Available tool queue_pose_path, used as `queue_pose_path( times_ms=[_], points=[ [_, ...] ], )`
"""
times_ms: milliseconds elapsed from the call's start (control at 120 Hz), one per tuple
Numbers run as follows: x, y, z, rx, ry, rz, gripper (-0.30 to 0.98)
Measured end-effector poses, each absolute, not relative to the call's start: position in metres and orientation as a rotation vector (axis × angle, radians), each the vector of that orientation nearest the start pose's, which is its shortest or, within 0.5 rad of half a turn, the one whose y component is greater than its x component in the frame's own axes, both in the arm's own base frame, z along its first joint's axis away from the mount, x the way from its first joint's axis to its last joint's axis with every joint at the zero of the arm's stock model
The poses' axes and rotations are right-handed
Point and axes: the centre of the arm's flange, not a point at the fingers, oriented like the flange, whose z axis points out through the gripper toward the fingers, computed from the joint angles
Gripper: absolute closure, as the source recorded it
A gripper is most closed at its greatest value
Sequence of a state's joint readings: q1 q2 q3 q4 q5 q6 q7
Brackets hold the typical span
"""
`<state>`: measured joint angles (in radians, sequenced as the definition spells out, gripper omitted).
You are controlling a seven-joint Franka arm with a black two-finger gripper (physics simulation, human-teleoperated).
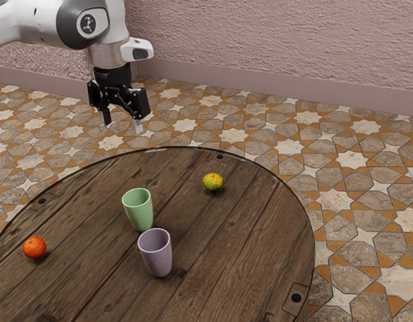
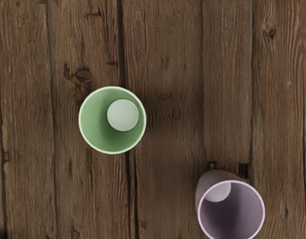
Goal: Place the right cup onto the left cup
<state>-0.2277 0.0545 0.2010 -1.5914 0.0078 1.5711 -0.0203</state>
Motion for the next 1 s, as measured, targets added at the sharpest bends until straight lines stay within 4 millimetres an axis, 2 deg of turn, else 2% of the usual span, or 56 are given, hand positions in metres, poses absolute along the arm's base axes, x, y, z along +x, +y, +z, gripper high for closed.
queue_pose_path(
  times_ms=[108, 208, 308, 533, 717, 850, 1000],
  points=[
    [0.568, -0.018, 0.581, -3.122, 0.018, 0.113, 0.0],
    [0.567, -0.021, 0.566, -3.126, 0.028, 0.129, 0.0],
    [0.56, -0.028, 0.541, -3.131, 0.051, 0.147, 0.0],
    [0.539, -0.051, 0.467, -3.172, 0.065, 0.206, 0.0],
    [0.524, -0.07, 0.419, -3.207, 0.036, 0.241, 0.04],
    [0.513, -0.084, 0.392, -3.225, 0.001, 0.284, 0.09],
    [0.506, -0.101, 0.38, -3.245, -0.033, 0.295, 0.14]
  ],
)
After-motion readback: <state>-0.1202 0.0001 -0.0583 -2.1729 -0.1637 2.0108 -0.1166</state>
